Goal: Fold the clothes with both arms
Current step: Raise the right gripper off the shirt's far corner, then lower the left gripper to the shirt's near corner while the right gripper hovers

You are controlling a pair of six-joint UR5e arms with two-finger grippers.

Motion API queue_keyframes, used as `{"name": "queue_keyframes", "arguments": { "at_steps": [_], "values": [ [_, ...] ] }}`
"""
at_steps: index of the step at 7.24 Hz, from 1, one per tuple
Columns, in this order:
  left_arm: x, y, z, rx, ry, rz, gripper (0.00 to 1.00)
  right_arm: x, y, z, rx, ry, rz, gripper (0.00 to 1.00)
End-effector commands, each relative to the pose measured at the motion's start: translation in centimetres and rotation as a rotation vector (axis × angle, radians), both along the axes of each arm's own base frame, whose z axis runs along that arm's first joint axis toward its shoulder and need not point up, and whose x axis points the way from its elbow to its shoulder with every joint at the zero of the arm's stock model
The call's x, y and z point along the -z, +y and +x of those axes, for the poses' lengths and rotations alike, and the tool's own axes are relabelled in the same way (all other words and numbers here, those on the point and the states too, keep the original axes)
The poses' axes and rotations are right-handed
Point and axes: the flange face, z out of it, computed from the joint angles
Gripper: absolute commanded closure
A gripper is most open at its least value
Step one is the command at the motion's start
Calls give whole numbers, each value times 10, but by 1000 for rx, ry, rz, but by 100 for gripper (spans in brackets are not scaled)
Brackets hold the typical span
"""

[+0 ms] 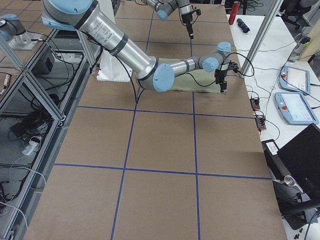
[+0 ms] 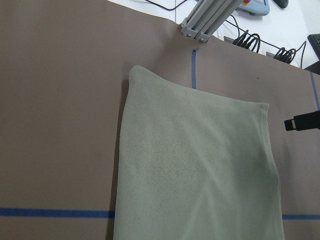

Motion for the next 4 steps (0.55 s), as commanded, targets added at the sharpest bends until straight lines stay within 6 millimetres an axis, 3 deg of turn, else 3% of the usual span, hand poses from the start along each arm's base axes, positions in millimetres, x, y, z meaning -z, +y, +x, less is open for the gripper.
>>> {"name": "queue_keyframes", "arguments": {
  "at_steps": [1,4],
  "values": [
    [-25,27,17,-29,13,-123,0,7,48,25,52,-74,-47,0],
    [-36,84,80,14,32,-326,0,5,123,33,55,-165,-78,0]
  ]
}}
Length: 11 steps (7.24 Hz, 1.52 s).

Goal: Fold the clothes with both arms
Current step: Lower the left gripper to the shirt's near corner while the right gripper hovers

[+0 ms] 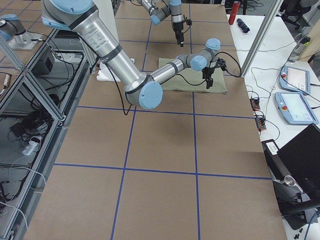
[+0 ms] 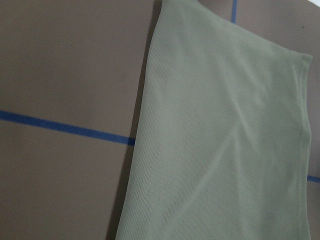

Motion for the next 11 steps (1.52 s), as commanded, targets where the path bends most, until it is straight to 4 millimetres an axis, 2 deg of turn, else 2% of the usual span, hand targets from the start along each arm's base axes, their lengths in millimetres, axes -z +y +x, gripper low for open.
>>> {"name": "queue_keyframes", "arguments": {
  "at_steps": [1,3,5,6,11],
  "values": [
    [-12,40,45,34,-41,-118,1,2,35,-2,-12,-36,-32,0],
    [-20,72,77,30,-120,-158,1,2,37,-5,-13,-37,-38,0],
    [-25,98,95,4,-132,-181,1,2,36,-6,-14,-36,-37,0],
    [-25,104,98,-2,-134,-191,2,4,37,-7,-12,-38,-37,0],
    [-31,107,101,1,-175,-219,11,0,36,-10,-10,-33,-41,0]
  ]
}}
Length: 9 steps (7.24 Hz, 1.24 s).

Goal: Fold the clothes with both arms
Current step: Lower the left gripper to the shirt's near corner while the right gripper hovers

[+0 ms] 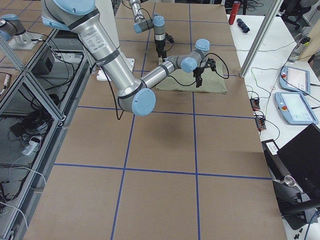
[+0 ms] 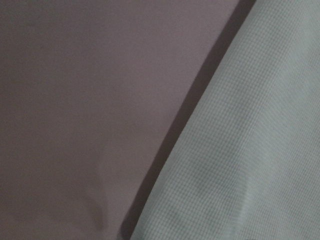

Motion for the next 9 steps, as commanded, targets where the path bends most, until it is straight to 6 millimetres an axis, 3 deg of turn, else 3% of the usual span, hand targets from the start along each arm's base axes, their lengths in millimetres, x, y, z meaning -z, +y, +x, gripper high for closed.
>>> {"name": "queue_keyframes", "arguments": {
  "at_steps": [1,4,9],
  "values": [
    [0,0,1,0,-3,0,13,-2,0,-1,0,3,-1,0],
    [0,0,1,0,-2,0,30,-3,-1,-1,-1,5,-1,0],
    [0,1,1,0,-2,1,35,-5,-1,-1,-3,12,-2,0]
  ]
}}
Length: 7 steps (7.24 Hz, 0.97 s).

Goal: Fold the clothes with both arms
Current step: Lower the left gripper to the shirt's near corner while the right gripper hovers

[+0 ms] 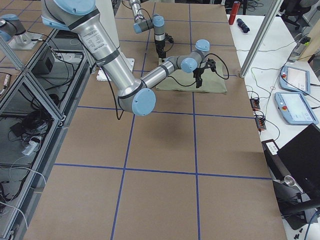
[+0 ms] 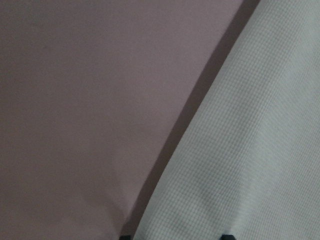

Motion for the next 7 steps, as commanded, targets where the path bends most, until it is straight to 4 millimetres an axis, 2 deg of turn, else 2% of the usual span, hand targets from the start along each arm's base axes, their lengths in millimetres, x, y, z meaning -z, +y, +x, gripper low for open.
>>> {"name": "queue_keyframes", "arguments": {
  "at_steps": [1,2,4,5,6,7],
  "values": [
    [0,1,0,-1,0,0,36,-1,0,1,-1,4,-1,0],
    [0,8,5,-14,1,1,36,-2,-1,0,-1,5,-2,0],
    [2,8,6,-5,0,7,37,-4,-1,0,-2,7,-4,0],
    [2,7,6,-3,0,8,49,-7,-3,-2,-1,10,-8,0],
    [1,7,6,-3,-2,10,54,-8,-4,-2,-1,11,-9,0],
    [2,7,6,-3,-2,10,54,-8,-4,-3,-2,11,-9,0]
  ]
}}
